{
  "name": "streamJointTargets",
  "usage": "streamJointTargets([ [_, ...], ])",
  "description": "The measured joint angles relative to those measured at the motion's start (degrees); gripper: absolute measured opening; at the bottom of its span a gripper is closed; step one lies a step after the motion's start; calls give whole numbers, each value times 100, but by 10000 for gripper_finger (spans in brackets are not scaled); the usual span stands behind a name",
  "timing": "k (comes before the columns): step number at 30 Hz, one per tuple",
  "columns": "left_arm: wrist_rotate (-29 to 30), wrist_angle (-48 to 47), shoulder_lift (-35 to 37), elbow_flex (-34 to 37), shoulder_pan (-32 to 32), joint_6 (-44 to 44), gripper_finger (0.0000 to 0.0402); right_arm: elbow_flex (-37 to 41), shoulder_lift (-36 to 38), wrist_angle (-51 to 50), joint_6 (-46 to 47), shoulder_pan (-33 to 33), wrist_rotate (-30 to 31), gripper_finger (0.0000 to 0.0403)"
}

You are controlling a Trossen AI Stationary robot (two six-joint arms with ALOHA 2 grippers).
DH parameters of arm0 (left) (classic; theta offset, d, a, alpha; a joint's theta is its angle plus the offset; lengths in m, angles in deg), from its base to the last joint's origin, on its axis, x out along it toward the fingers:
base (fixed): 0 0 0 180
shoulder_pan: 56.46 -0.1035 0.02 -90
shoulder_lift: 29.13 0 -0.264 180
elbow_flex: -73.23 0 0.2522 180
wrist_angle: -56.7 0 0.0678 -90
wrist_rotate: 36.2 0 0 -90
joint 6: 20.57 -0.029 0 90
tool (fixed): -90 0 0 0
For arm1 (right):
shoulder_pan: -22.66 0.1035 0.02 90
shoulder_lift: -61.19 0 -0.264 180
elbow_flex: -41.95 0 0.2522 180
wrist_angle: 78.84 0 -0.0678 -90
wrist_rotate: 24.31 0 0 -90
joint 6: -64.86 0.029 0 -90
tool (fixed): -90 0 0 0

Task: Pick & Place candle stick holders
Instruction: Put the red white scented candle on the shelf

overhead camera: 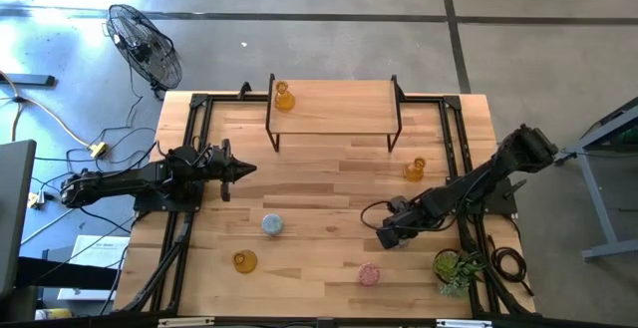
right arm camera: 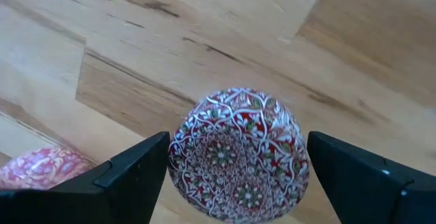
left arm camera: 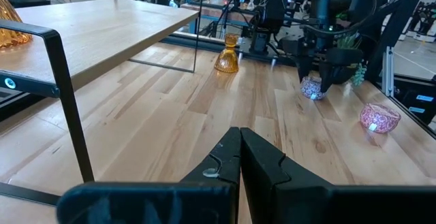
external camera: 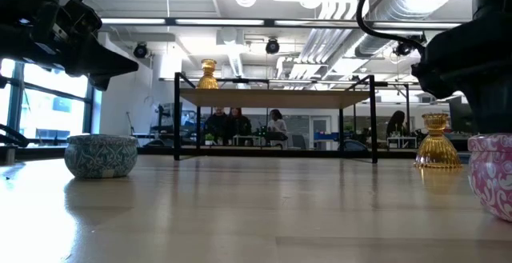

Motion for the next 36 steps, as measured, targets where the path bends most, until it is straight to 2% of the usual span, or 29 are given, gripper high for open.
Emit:
streamJointTargets([
  [11, 0, 0, 1, 0, -1, -1, 3, 0, 2, 50, -159, 46, 96, 342],
  [28, 0, 0, 0, 0, -1, 0, 3, -1, -76, 27, 390, 277, 111, 341],
  [31, 0, 0, -1, 0, 0, 0, 3, -1, -204, 21, 368, 255, 68, 330],
  [36, 0, 0, -1, 0, 0, 0, 3, -15, -302, 33, 239, 247, 24, 290],
])
